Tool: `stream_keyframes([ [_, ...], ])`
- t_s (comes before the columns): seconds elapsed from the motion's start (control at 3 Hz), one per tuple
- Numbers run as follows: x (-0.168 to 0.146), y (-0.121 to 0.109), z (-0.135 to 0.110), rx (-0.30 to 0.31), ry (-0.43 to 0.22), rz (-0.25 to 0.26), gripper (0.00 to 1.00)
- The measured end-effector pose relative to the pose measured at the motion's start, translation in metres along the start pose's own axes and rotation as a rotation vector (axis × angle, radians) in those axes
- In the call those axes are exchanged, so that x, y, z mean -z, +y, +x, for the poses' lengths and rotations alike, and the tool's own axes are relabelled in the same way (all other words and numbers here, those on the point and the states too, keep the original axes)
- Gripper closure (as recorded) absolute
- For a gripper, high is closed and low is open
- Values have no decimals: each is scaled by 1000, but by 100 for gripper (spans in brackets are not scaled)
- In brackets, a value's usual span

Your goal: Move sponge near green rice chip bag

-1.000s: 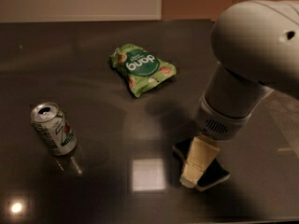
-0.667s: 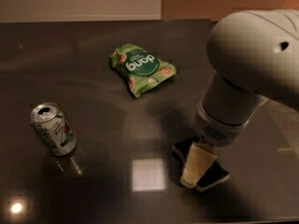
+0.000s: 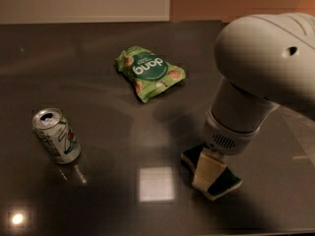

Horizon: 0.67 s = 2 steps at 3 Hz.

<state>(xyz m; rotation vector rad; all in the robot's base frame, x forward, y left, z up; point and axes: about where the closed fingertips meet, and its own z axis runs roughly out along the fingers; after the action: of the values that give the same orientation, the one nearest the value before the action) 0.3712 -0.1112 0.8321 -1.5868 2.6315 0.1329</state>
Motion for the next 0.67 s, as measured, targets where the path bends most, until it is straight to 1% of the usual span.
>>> stream_keyframes([
  [0.33, 14, -12, -15, 26, -4, -2, 89],
  [0.67, 30, -37, -42, 68, -20, -6, 100],
])
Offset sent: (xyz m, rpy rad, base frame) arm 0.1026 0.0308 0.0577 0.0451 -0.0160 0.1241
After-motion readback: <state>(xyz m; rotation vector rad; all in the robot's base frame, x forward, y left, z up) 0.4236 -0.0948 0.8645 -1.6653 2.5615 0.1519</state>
